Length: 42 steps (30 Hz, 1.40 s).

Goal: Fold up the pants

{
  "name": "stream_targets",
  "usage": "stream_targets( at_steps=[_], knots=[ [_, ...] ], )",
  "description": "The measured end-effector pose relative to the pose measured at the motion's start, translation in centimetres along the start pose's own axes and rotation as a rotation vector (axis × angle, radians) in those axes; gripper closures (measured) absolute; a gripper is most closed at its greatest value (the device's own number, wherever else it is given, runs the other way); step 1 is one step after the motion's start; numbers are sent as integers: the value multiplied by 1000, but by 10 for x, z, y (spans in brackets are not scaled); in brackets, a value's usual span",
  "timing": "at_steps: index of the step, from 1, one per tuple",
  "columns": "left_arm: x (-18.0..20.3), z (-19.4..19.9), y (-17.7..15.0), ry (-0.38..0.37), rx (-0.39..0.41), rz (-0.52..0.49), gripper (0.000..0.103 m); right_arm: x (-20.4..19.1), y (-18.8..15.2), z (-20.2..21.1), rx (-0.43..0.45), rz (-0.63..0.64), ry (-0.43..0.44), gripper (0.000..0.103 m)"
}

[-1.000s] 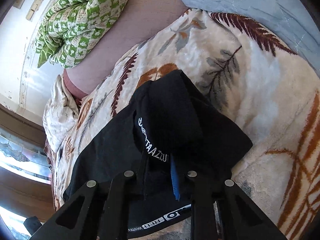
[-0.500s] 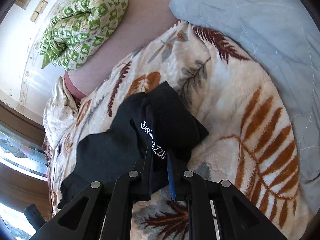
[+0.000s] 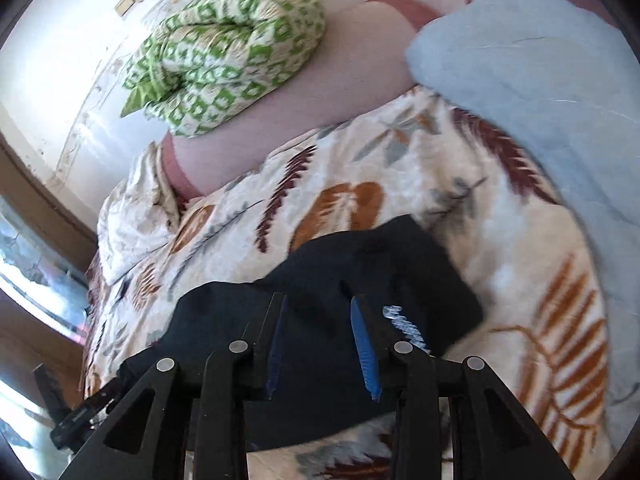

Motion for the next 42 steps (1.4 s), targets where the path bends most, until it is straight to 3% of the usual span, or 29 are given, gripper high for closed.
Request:
stream_targets(
  at_steps=[4,6,8,9,10,16,20,26,27,28,29,32,33,34,38,40,42],
  knots=[
    [-8,-8,-9,-22,14,17,32,-18,5,-62,-135,30,44,66],
    [-8,-8,-10,-22,16,5,32,-12,9,-93,-203,31,13,66],
    [-7,-9,-11,-20,22,-9,32,8,22,-112,-180,42,-111,73],
    [-6,-9,-12,-16,27,-22,32,20,28,-117,-170,17,-146,83],
    [-5,-9,-13,-13,31,-33,32,30,33,-121,-167,-17,-156,103],
    [-5,-8,-17,-24,54,-50,32,46,40,-121,-110,-86,-200,103],
    [-10,-2,-20,-71,63,-36,32,46,44,-118,-98,-160,-166,103],
    [-13,19,-17,-61,77,-54,32,49,56,-74,-26,-132,-205,103],
    [-15,25,-15,-47,86,-48,32,56,61,-63,3,-126,-268,99],
    [-19,30,-13,-30,97,-39,32,62,65,-52,34,-101,-346,88],
    [-22,37,-12,-21,108,-27,32,67,69,-40,63,-69,-407,88],
    [-31,49,-10,-8,133,-6,32,70,65,-18,73,-48,-382,66],
    [-34,50,-11,7,130,-4,31,65,59,-11,68,-36,-350,48],
    [-36,49,-12,18,125,0,31,60,53,-7,68,-22,-329,37],
    [-48,42,-26,38,90,35,31,28,2,-6,-2,86,-212,36],
    [-53,36,-35,53,61,48,31,22,-27,-18,-61,137,-208,36],
    [-57,32,-41,64,41,51,32,29,-50,-34,-112,181,-255,36]
  ],
)
Point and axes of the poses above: each gripper's, at about its wrist camera, not at the fingertips, and z roughly against the way its jaws point, x to its right, y to its top, the point moved 6 cm from there along -z, roughly the way its jaws point, and after that the axes turned 9 degrees about -z, right-handed, at the moved point
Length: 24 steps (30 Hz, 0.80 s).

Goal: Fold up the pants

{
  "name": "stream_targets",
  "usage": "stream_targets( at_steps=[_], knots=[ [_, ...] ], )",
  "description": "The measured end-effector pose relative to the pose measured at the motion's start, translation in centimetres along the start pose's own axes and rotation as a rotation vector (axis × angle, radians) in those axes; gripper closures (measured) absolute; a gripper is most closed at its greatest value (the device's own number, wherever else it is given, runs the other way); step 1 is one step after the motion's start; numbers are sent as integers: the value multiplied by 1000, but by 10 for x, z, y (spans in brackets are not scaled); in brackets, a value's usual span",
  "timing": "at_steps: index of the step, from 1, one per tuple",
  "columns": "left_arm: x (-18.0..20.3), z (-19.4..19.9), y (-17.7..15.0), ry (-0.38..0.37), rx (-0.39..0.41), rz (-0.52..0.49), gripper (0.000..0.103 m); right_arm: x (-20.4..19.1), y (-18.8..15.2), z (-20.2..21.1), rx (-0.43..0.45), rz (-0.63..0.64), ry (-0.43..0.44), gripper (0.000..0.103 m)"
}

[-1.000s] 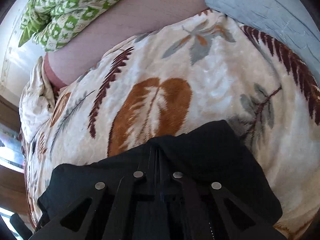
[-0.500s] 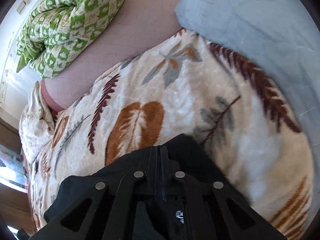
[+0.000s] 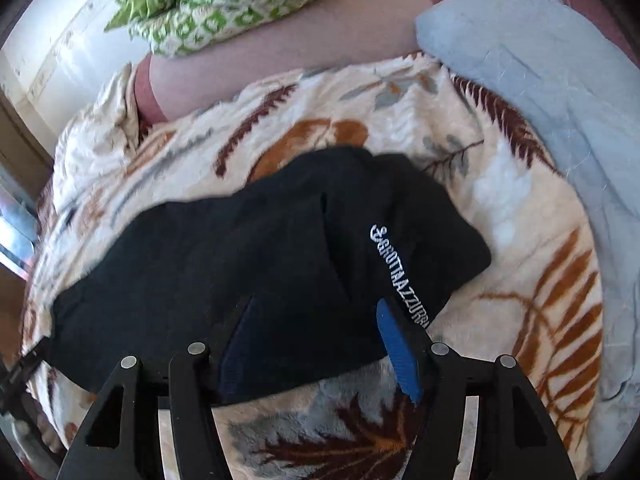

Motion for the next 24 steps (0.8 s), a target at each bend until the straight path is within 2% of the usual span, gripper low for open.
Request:
stream_targets(
  at_steps=[2,5,7,10,14,16,17,18,20,22,24],
  knots=[
    [-4,1,-5,-23,-1,12,31,5,-9,-5,5,32,-73,36],
    [-8,9,-5,-72,33,31,31,-8,-3,13,55,59,-100,36],
    [-8,12,-5,-110,52,48,32,-31,5,26,91,122,-67,36],
    [1,17,0,-164,76,74,32,-80,21,22,59,208,8,36],
    [34,18,22,-199,125,10,29,-139,58,-10,23,200,63,38],
    [45,7,29,-187,112,-17,28,-161,73,-36,-34,134,90,46],
    [47,1,31,-181,106,-24,28,-170,77,-47,-55,111,99,46],
    [49,-7,31,-170,97,-33,28,-178,80,-57,-27,90,96,47],
    [48,-16,29,-144,84,-44,28,-192,78,-79,-60,115,43,54],
    [45,-17,26,-138,91,-53,28,-199,68,-93,-96,156,26,67],
    [40,-16,24,-142,98,-56,28,-199,50,-94,-112,215,8,72]
  ],
)
Point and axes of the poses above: each gripper's, at about its wrist camera, not at the fingertips, and z roughly against the way its jaws point, x to its right, y to its top, the point moved 6 cm from there along -z, roughly the way its jaws point, and after that the axes turned 9 degrees about -z, right-handed, at the moved point
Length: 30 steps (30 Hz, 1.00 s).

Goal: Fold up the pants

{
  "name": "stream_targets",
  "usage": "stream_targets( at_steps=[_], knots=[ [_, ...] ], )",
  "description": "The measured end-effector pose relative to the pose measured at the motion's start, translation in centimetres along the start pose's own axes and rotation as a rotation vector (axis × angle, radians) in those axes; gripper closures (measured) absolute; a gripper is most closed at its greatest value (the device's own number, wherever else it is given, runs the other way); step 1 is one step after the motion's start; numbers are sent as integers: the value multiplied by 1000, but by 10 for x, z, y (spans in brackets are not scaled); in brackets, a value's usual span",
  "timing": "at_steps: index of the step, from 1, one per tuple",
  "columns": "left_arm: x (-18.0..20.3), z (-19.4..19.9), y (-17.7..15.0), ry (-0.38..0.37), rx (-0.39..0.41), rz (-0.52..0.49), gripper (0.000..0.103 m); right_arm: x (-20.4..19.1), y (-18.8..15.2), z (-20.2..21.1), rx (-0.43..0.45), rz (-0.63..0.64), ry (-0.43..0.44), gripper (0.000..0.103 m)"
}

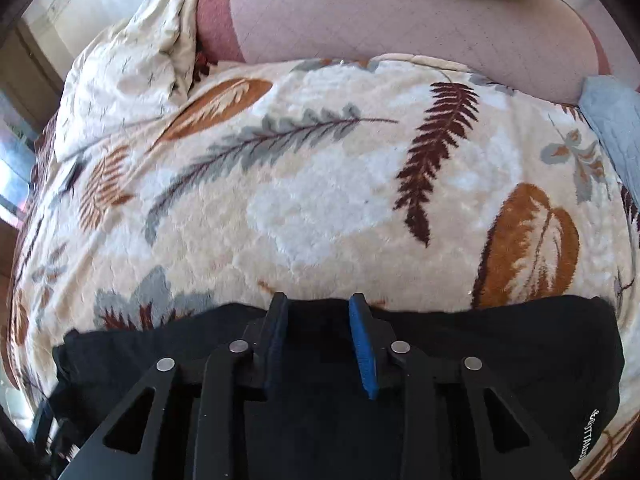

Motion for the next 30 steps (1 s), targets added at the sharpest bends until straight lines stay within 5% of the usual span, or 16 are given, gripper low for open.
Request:
stream_targets(
  at_steps=[4,9,14,16,20,23,25,30],
  knots=[
    [-8,-1,-2,-21,17,33,28,5,-47,27,56,91,-22,73],
    [-9,-3,-2,-31,23,37,27,27,-82,24,-23,69,17,73],
    [-10,-4,-3,-30,30,38,26,27,-33,50,83,-19,37,69],
    [-9,-4,-3,-29,30,37,25,13,-7,44,70,-18,45,34],
    [-9,-6,-3,-32,33,36,24,-16,28,11,-26,54,-26,30],
    [-10,-6,-3,-35,34,38,24,-31,33,-9,-106,111,-71,47],
    [-10,-7,-3,-31,34,33,24,-31,27,-27,-177,155,-152,73],
    [-11,-7,-4,-24,33,22,24,-31,9,-39,-238,218,-225,75]
  ],
)
Point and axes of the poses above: each gripper's, at about its wrist camera, not at the fingertips, and z roughly against the way its jaws point, x to its right, y to its top, the point moved 6 cm from there along -z, roughly the way its jaws point, and after that the axes turned 9 degrees about -z, right-handed, at the moved point
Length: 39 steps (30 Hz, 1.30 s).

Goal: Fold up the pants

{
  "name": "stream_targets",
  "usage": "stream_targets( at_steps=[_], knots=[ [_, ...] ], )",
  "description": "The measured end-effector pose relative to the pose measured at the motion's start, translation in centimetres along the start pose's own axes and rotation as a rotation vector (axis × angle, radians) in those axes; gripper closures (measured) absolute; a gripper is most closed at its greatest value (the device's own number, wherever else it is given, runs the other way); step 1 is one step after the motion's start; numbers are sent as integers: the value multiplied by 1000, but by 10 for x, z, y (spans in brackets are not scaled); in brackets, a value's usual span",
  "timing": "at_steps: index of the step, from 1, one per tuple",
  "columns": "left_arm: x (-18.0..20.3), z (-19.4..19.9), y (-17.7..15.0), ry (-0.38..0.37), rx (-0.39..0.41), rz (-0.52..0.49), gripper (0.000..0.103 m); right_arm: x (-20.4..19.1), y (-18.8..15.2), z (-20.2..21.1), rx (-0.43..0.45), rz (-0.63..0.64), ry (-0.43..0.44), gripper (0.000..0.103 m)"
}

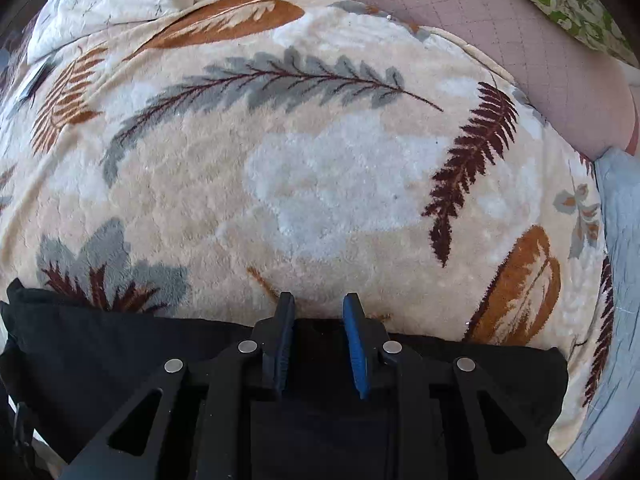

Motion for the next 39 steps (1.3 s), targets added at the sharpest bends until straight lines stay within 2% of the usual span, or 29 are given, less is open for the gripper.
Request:
stream_targets(
  at_steps=[2,3,4,7,14,17,18,20,21,23,24,25,27,28,29,30,31,35,37,39],
  knots=[
    [1,0,0,2,-2,-4,23,-1,-7,3,-3,23,-17,81],
    [1,-1,0,5,-3,-8,23,-1,-10,5,-4,38,-31,93],
    [2,-1,0,10,-3,-12,23,-2,-13,8,3,51,-43,96],
    [3,-1,-1,18,-4,-22,22,0,-9,21,56,53,-81,98],
    [2,-2,-2,24,-7,-24,22,2,25,39,175,-48,-47,102],
    [3,-2,-2,27,-7,-26,22,2,39,38,202,-71,-60,103],
    [3,-2,-2,26,-7,-25,22,4,42,37,206,-86,-43,103],
    [3,-2,-2,25,-6,-24,22,3,44,40,216,-110,44,100],
    [3,-2,-2,26,-7,-25,22,4,43,40,197,-118,74,99],
    [2,-2,-2,26,-7,-26,22,8,39,35,162,-123,82,93],
    [2,-2,-2,26,-7,-26,22,9,36,34,146,-122,93,82],
    [2,-2,-2,26,-7,-25,22,10,32,34,135,-125,102,62],
    [2,-2,-2,26,-7,-25,22,12,26,35,142,-131,116,35],
    [2,-2,-2,26,-7,-26,22,12,23,35,158,-124,106,35],
    [2,-2,-2,27,-7,-26,22,13,21,31,156,-110,83,35],
    [2,-2,-2,26,-7,-25,22,12,17,26,136,-95,59,52],
    [2,-2,-2,24,-6,-24,22,11,11,21,117,-79,39,83],
    [2,-2,-2,18,-6,-18,22,10,-31,20,156,-28,-12,85],
    [2,-2,-2,21,-6,-21,22,12,-54,19,191,-22,-18,79],
    [2,-2,-2,23,-6,-23,22,14,-67,20,242,-12,-18,79]
  ],
)
Point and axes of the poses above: each gripper's, at about its wrist camera, not at the fingertips, and z roughly against the way its jaws point, x to its right, y to its top, the point moved 6 cm from there along -z, roughly the way its jaws point, and after that the axes turned 9 degrees about -z, right-handed, at the moved point
